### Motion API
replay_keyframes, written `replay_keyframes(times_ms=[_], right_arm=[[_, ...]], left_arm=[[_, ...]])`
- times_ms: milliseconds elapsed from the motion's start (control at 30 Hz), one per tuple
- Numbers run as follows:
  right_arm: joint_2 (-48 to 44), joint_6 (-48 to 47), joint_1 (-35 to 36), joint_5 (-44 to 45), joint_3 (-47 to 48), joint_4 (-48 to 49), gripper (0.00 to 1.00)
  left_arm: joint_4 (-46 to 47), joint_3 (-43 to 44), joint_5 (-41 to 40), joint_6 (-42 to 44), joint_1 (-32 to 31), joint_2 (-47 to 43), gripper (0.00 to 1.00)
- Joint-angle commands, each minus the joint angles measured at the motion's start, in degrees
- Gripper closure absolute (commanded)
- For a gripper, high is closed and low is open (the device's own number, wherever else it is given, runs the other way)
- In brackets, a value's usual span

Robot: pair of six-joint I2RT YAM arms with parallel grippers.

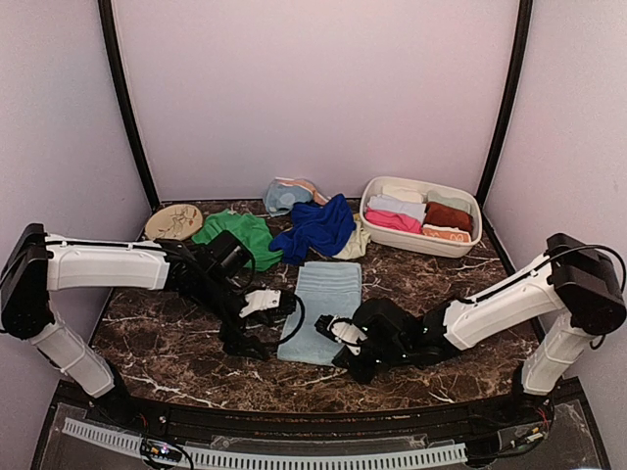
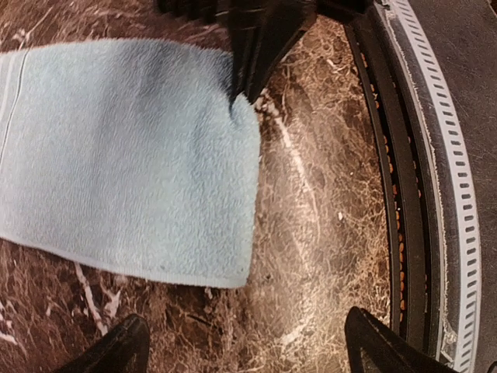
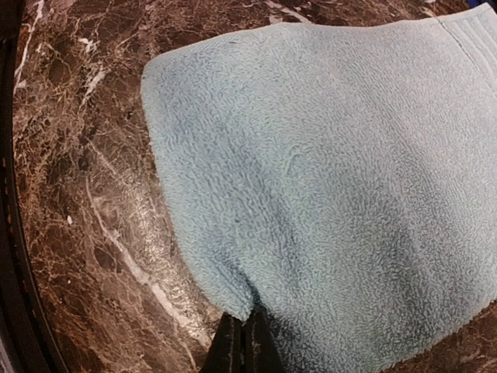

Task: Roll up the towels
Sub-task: Roll the towel at the center of the board.

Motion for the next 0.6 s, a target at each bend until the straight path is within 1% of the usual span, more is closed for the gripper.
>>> replay_keyframes(times_ms=[0,100,200,367,467,567], right_arm=[[-0.1,7.8,-4.8,-17.4,1.9,-1.2,1.00],[1.1,11.4,-7.6,-24.6,1.7,-0.2,1.00],[2.8,15.3,-10.1,-32.3,1.6,2.1,1.00],[7.1,21.2,-13.1,-42.2,3.5,3.4,1.00],[9.4,24.7,-14.8,-46.6,4.1,4.5,1.00],[10.0,26.6,-15.8,-48.5,4.0,5.9,1.00]], left_arm=[[2.9,-0.6,1.8,2.3,-3.0,-1.3,0.12],[4.3,-0.9,2.0,3.0,-4.9,-0.3,0.16],[6.5,-1.7,1.6,3.7,-6.4,0.9,0.18],[10.7,-2.0,-0.3,4.5,-8.4,3.6,0.23],[12.4,-1.7,-1.4,4.7,-8.7,5.9,0.28],[14.9,-2.3,-3.8,4.6,-8.7,7.2,0.31]])
